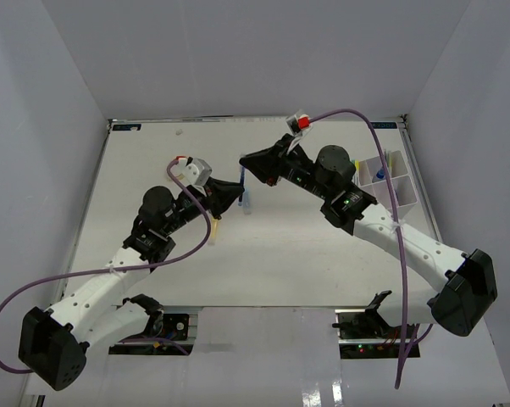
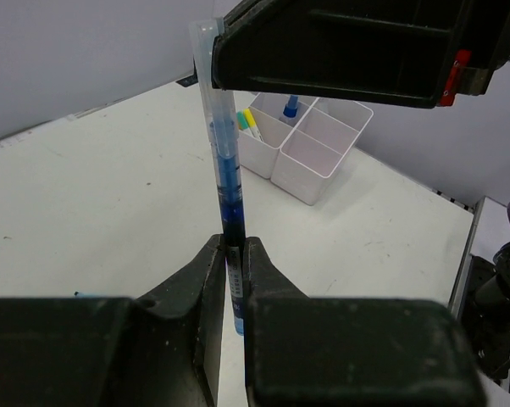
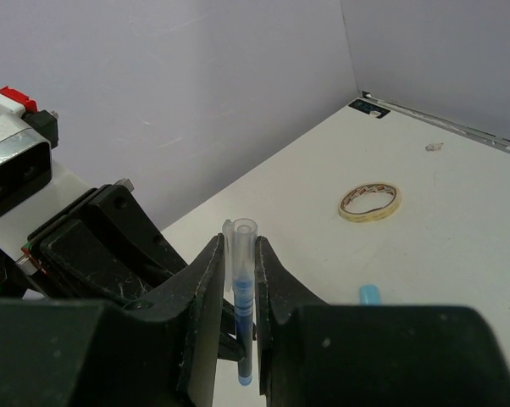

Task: Sort the stationery into containers
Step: Close the pen cap on the pen.

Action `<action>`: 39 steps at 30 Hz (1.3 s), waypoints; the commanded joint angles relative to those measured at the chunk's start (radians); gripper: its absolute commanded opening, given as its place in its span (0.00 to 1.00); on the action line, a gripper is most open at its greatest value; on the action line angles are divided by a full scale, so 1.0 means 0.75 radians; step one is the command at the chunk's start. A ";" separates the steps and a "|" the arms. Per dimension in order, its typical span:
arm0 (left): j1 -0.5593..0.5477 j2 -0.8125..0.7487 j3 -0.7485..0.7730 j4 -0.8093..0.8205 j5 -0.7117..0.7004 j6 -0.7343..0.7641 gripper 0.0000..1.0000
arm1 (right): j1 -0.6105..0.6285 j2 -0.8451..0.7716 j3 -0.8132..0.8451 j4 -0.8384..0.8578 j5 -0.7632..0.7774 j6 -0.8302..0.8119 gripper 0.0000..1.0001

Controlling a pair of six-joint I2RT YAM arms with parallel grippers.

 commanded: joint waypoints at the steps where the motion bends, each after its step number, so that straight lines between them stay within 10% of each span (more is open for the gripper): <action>1: 0.000 0.000 0.138 0.079 0.051 0.090 0.00 | 0.010 0.015 0.030 -0.212 -0.053 -0.077 0.08; 39: 0.000 -0.013 -0.003 0.128 0.106 0.141 0.00 | 0.006 -0.083 -0.006 -0.251 -0.019 -0.145 0.41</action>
